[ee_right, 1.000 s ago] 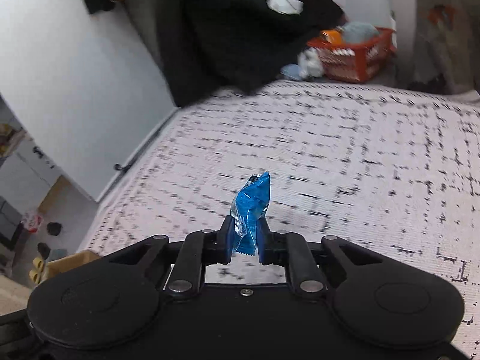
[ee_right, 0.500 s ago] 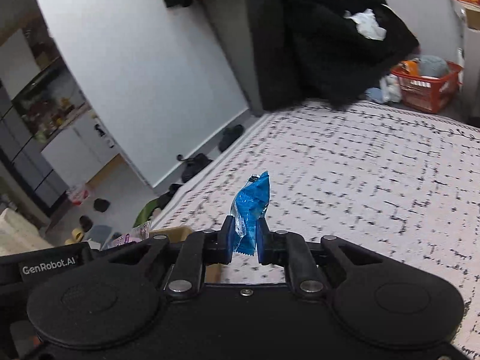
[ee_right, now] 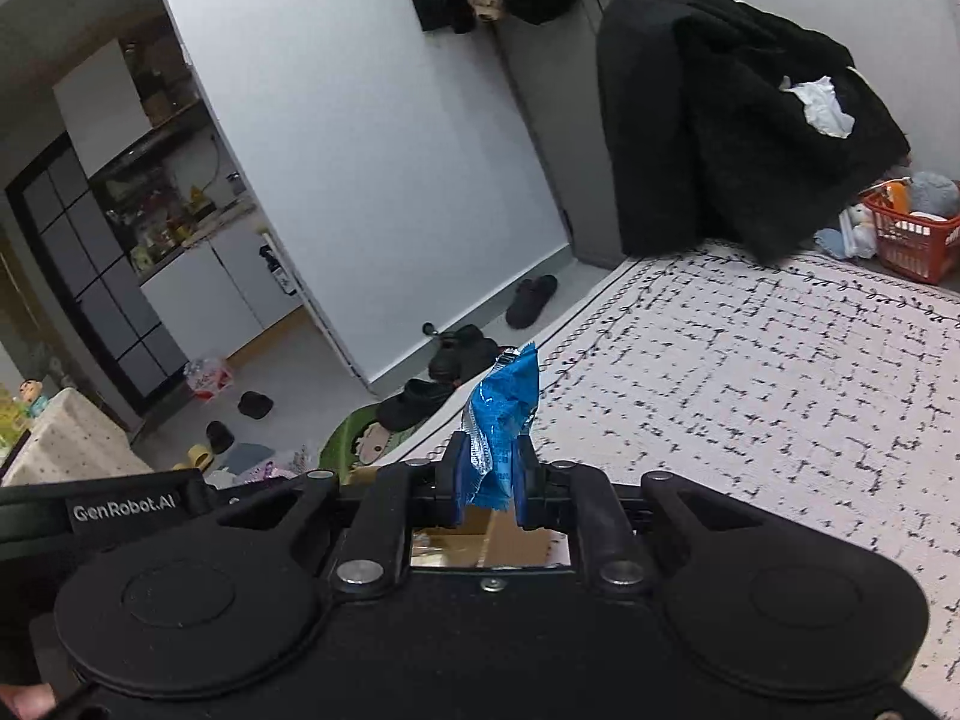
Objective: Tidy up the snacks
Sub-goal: 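Carry the pink and blue packets with both tools over the cardboard box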
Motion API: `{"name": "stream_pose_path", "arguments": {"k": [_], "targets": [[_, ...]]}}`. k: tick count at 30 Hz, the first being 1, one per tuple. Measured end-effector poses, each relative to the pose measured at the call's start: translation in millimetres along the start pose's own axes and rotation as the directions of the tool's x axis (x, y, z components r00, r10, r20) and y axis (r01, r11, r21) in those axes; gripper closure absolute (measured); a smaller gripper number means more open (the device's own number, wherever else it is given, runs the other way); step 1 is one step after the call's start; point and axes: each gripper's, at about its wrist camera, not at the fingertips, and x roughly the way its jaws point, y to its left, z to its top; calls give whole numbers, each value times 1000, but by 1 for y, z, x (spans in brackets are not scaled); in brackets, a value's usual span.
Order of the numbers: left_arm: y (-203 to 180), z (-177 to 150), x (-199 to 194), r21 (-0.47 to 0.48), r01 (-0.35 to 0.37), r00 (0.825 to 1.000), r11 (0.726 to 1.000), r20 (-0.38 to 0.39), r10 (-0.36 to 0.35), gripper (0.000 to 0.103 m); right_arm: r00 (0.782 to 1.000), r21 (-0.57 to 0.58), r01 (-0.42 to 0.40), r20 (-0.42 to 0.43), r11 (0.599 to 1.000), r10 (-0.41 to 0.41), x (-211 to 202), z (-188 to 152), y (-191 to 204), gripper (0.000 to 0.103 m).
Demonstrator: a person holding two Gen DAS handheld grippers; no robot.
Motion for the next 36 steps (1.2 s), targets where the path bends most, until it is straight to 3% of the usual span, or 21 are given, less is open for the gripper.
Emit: {"name": "stream_pose_path", "arguments": {"k": [15, 36], "targets": [[39, 8, 0, -56, -10, 1000, 998, 1, 10, 67, 1000, -50, 11, -20, 999, -12, 14, -12, 26, 89], [57, 5, 71, -117, -14, 994, 993, -106, 2, 67, 998, -66, 26, -62, 997, -30, 35, -21, 38, 89]]}}
